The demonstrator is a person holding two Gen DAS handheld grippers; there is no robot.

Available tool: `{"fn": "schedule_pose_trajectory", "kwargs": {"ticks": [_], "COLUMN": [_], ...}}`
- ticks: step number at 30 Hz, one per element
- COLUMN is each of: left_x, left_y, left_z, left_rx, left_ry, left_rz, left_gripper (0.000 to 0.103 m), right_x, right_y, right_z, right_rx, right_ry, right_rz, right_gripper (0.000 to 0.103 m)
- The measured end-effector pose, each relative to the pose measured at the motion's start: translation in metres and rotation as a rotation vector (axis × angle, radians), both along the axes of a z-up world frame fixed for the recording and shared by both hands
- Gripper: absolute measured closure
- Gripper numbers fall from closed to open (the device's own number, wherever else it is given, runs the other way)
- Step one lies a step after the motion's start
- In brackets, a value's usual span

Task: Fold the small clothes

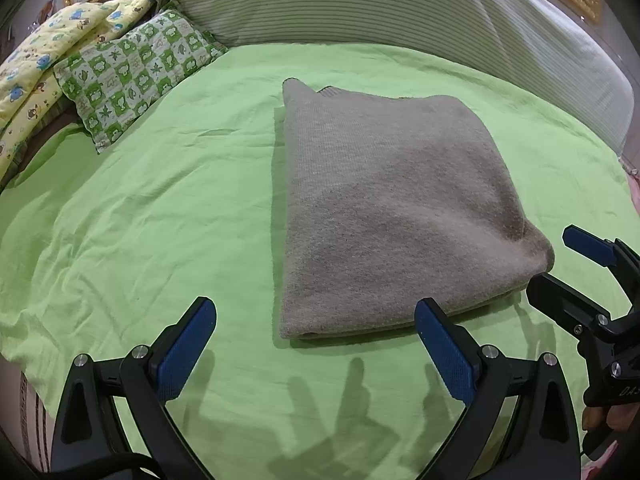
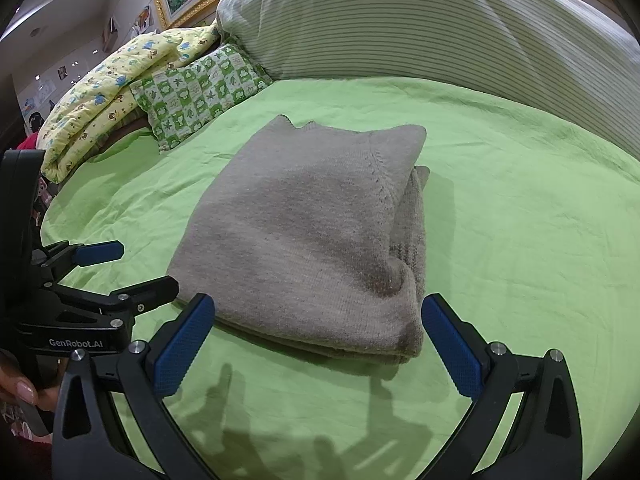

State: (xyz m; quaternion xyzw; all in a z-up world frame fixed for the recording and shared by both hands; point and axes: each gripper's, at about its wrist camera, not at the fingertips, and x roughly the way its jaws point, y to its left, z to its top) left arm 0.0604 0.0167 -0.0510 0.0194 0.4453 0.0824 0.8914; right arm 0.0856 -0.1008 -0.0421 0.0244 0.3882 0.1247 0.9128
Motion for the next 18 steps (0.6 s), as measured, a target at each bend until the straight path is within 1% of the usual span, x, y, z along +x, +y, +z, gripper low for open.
{"fn": "schedule_pose_trajectory", "kwargs": {"ticks": [18], "left_x": [0.0054], "left_y": [0.0029], "left_z": [-0.0024], "left_rx": [0.001], "left_ry": [0.017], "left_rz": [-0.013], "left_gripper": [0.003], "right_x": [0.0013], "right_y": [0.0021], "right_z": [-0.0019], "right_rx": [0.000], "right_ry": [0.007], "right_rz": [-0.006], "right_gripper": [0.000]}}
